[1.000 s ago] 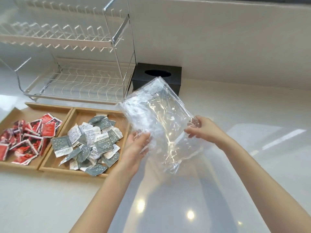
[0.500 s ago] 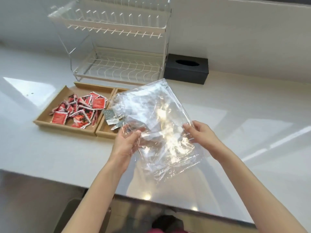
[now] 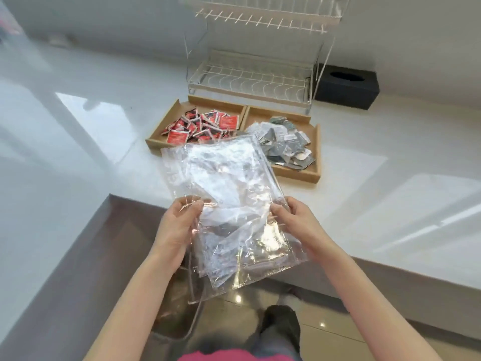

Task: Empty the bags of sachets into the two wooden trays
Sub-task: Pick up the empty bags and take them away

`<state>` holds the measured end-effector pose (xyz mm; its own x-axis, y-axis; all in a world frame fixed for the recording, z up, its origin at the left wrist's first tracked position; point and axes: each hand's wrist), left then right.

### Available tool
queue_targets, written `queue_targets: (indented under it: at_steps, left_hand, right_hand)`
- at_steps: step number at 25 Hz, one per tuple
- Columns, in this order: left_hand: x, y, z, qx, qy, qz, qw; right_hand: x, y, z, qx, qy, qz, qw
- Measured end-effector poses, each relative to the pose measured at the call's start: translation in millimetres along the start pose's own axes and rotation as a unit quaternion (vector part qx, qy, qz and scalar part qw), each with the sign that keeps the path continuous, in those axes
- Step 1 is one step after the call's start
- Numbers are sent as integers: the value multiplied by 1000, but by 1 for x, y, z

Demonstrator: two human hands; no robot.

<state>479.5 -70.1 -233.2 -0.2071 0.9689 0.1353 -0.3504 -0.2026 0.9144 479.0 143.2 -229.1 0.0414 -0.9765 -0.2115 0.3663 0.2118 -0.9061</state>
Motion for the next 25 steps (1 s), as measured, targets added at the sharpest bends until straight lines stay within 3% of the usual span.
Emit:
queue_targets:
  at_steps: [10,25]
  left_hand:
    - [-114,-37,59,-80,50,-41,995]
    - [-183,-171,34,-237,164,-55,956]
  right_hand:
    - [93,33,59,50,-78,40,995]
    - [177,143,25,146,-198,146,958]
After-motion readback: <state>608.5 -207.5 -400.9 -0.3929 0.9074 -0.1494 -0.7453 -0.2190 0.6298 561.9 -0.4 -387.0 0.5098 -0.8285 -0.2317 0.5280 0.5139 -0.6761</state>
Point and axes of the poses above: each hand's wrist, its own z-axis away from the middle knuckle, its own x-axis out of the palm, y = z × x, and after that the axes turned 2 degrees about y, right-handed
